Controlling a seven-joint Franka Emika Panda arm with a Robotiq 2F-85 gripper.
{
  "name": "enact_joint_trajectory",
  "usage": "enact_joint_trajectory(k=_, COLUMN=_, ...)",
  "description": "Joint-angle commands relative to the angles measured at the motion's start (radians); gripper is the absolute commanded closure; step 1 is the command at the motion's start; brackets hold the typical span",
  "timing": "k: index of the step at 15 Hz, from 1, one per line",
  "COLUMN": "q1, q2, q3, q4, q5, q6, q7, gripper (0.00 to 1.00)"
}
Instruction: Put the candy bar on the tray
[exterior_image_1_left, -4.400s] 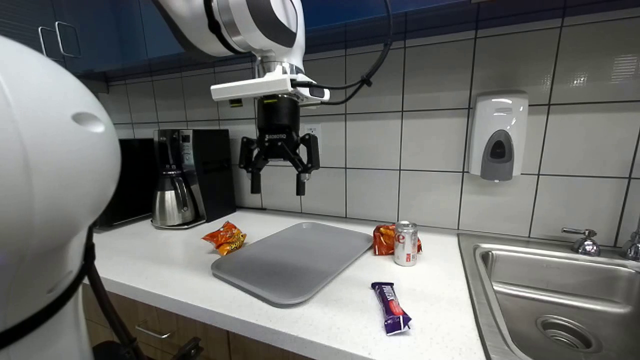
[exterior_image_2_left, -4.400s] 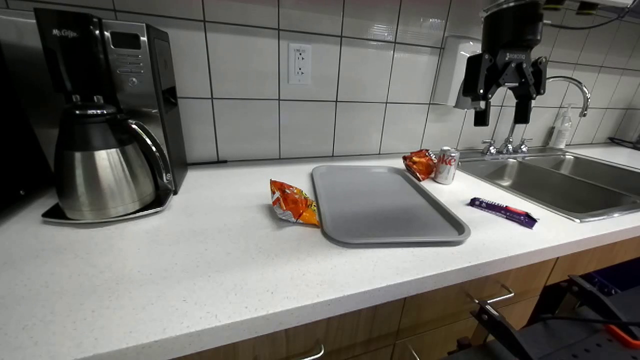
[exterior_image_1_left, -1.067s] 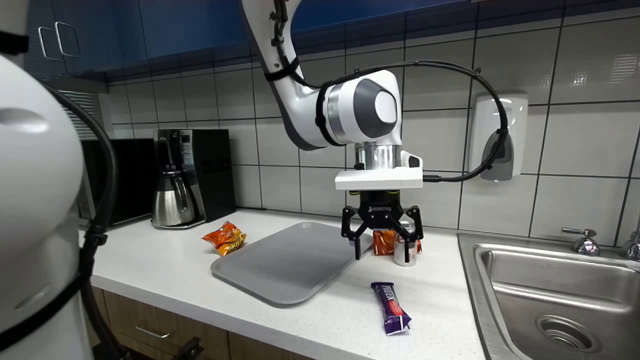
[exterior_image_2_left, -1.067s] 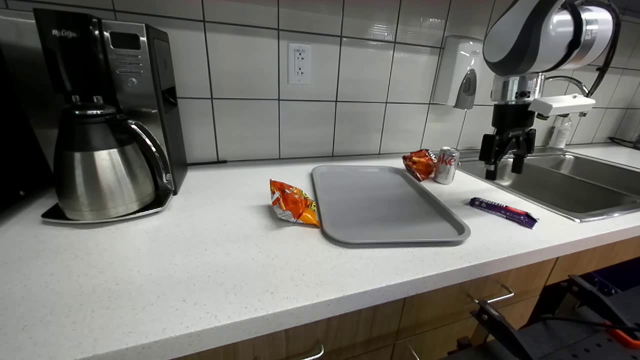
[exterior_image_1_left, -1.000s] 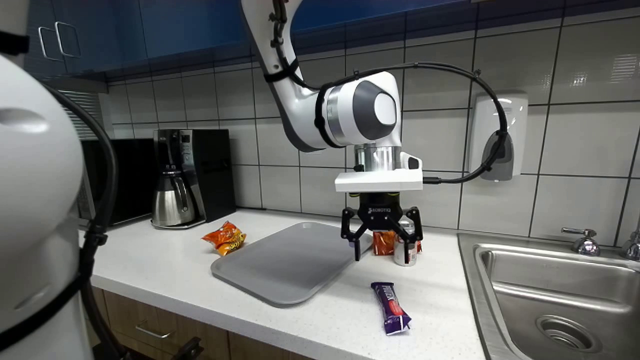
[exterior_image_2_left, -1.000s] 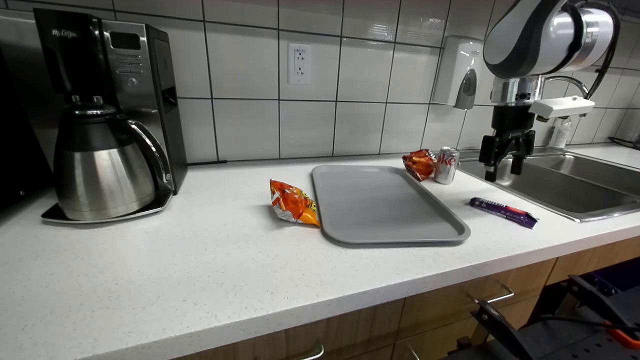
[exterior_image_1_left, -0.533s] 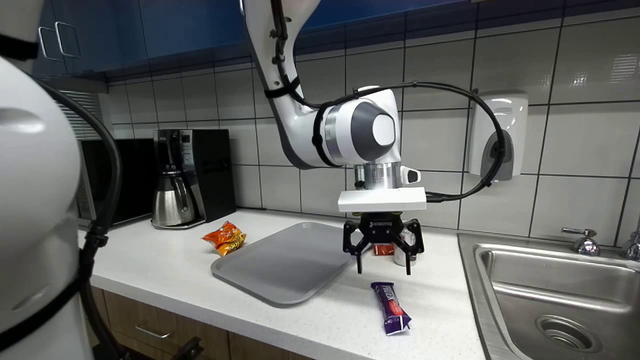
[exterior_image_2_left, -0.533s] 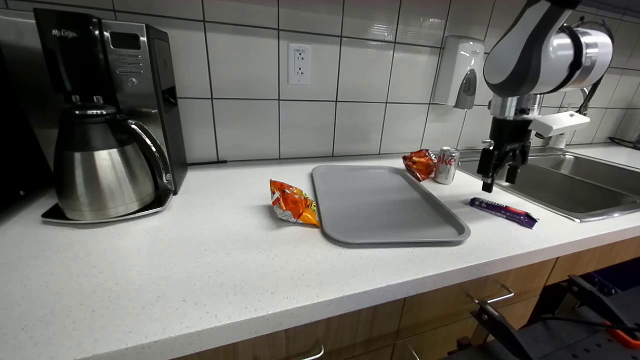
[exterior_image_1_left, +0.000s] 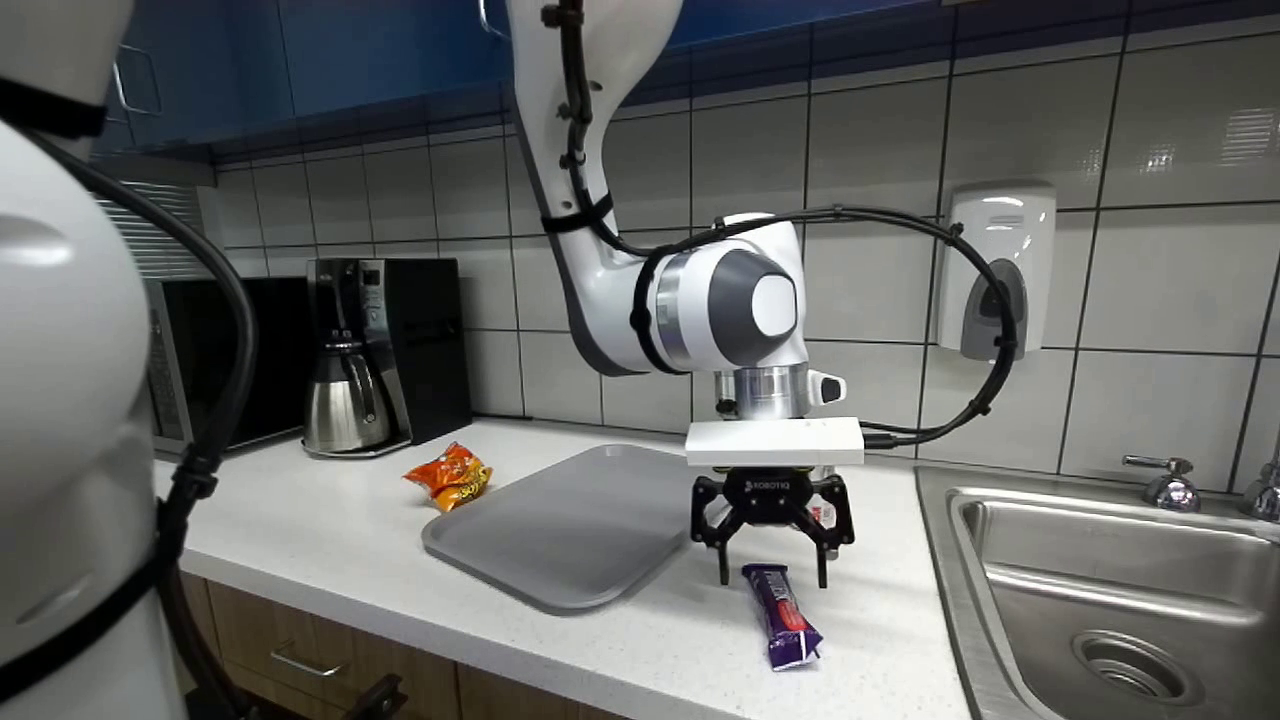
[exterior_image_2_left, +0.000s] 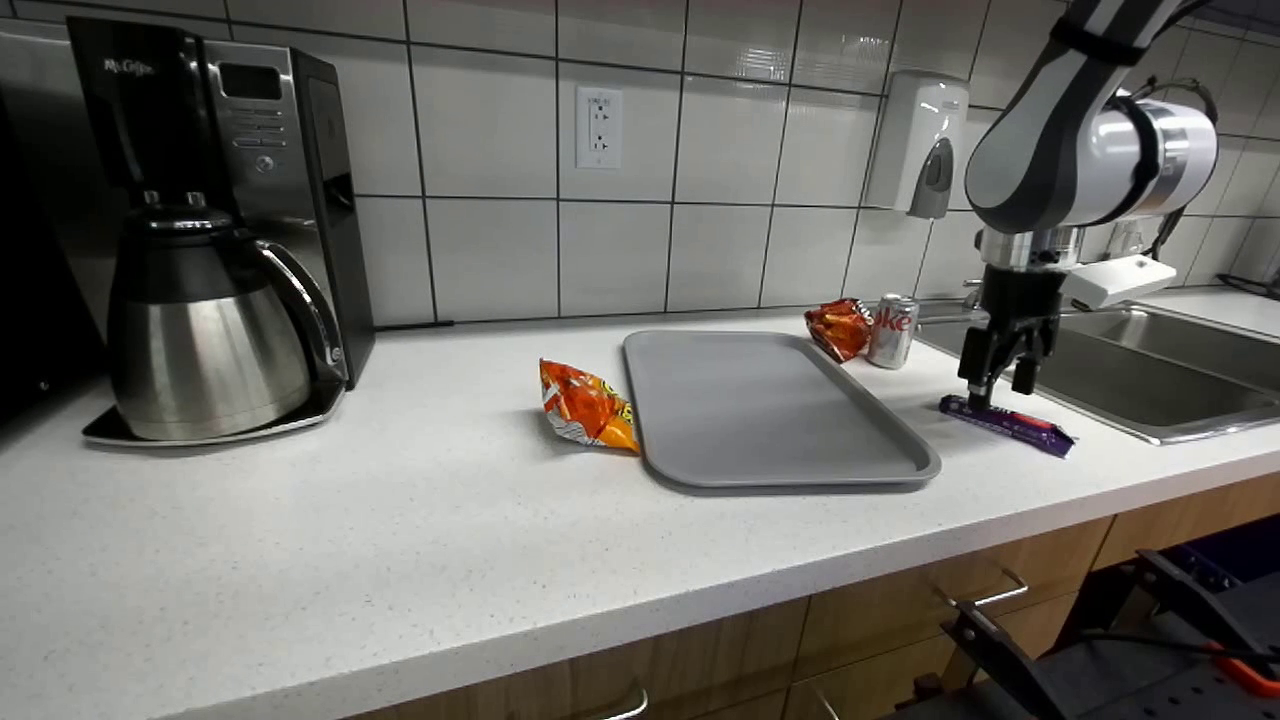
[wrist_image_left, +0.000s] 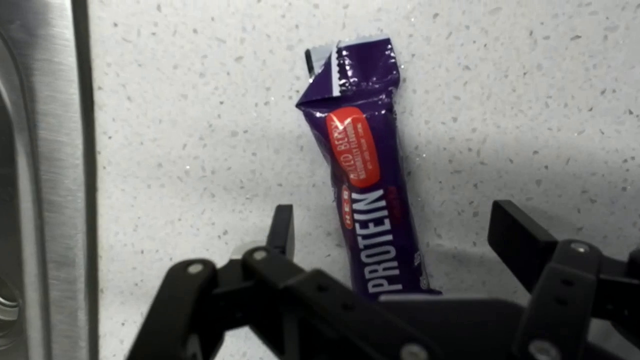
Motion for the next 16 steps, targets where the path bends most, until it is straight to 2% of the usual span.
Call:
enact_joint_trajectory(k=1, q1=-0.040, q2=0.020, q3=0.027, q4=0.018, q5=-0.001, q6=0.009, q7=-0.033, gripper=0.00)
enact_joint_trajectory(k=12, q1=-0.054, q2=0.041, q3=0.030, q4=0.032, q5=-0.004, q6=0.005, q7=-0.032, gripper=0.00)
enact_joint_trajectory(k=13, q1=-0.055, q2=0.043, q3=0.031, q4=0.032, q5=-0.002, q6=0.007, q7=-0.032, gripper=0.25)
enact_joint_trajectory(k=14, q1=-0.056, q2=0.043, q3=0.033, q4=0.032, q5=-0.002, q6=0.009, q7=-0.034, gripper=0.26)
enact_joint_trajectory(k=16, q1=-0.058, q2=0.043, q3=0.035, q4=0.031, q5=-0.002, q6=0.011, q7=-0.037, gripper=0.42)
